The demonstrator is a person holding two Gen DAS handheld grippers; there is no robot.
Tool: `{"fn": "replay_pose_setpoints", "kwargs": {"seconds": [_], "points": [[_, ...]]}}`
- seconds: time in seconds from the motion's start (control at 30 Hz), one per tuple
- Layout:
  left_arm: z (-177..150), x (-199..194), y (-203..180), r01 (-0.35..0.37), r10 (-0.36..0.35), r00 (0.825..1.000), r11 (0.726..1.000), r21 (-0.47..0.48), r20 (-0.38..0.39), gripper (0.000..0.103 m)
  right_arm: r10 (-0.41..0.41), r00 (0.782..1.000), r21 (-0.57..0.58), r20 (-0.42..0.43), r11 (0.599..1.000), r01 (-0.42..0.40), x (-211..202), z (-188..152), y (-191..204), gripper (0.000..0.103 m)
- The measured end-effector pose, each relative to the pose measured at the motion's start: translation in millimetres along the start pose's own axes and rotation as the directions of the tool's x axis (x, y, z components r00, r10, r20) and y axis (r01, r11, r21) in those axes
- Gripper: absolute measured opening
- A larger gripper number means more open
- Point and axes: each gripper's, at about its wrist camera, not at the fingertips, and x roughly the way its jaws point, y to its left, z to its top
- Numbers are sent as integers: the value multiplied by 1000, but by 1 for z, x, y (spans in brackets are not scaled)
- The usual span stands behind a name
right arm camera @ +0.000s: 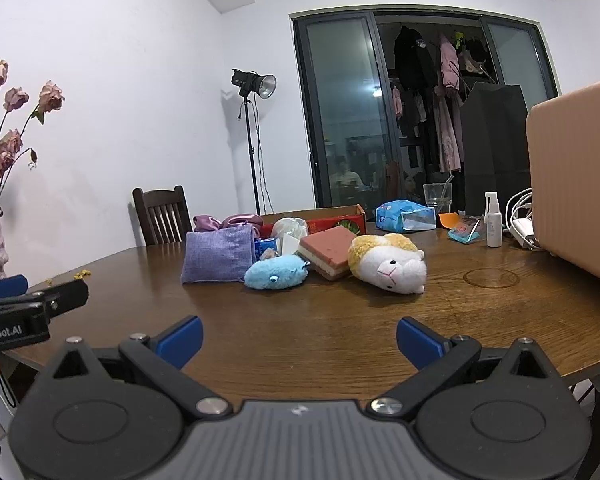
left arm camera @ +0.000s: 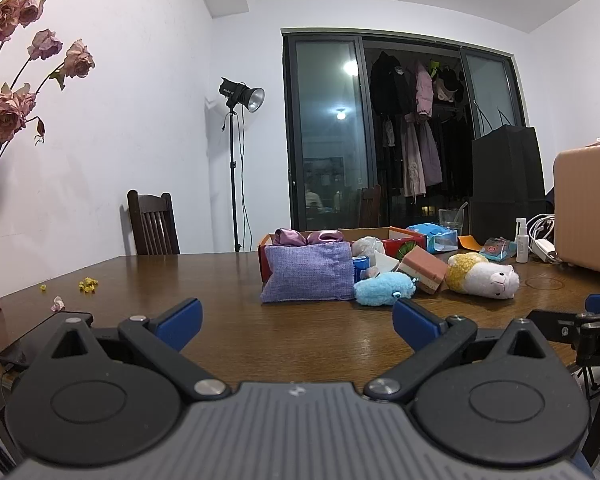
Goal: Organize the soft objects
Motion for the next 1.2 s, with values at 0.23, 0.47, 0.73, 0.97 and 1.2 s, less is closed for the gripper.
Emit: {"fn": "replay_pose_setpoints", "kwargs": {"seconds": [0.23,0.47,0.73,0.97,1.2], "points": [[0,0,1,-2,2,1000,1000,-1,2,103,0,1000,-1,-4,1000,0,1,0,0,103],[0,0,0,-2,2,1000,1000,0,2,103,-2,1000,-5,-4,1000,2,0,-1,0,103],[0,0,0,-2,2,1000,1000,1,2,103,-2,1000,-5,-3,1000,2,0,-1,0,103],[0,0,0,-1,1,1000,1000,2,2,103,-2,1000,-5,-4,1000,2,0,-1,0,103],[0,0,-1,-3,3,1000,1000,-2,-2,103,-4,1000,-4,-5,1000,4,0,-2,-1,103]]}}
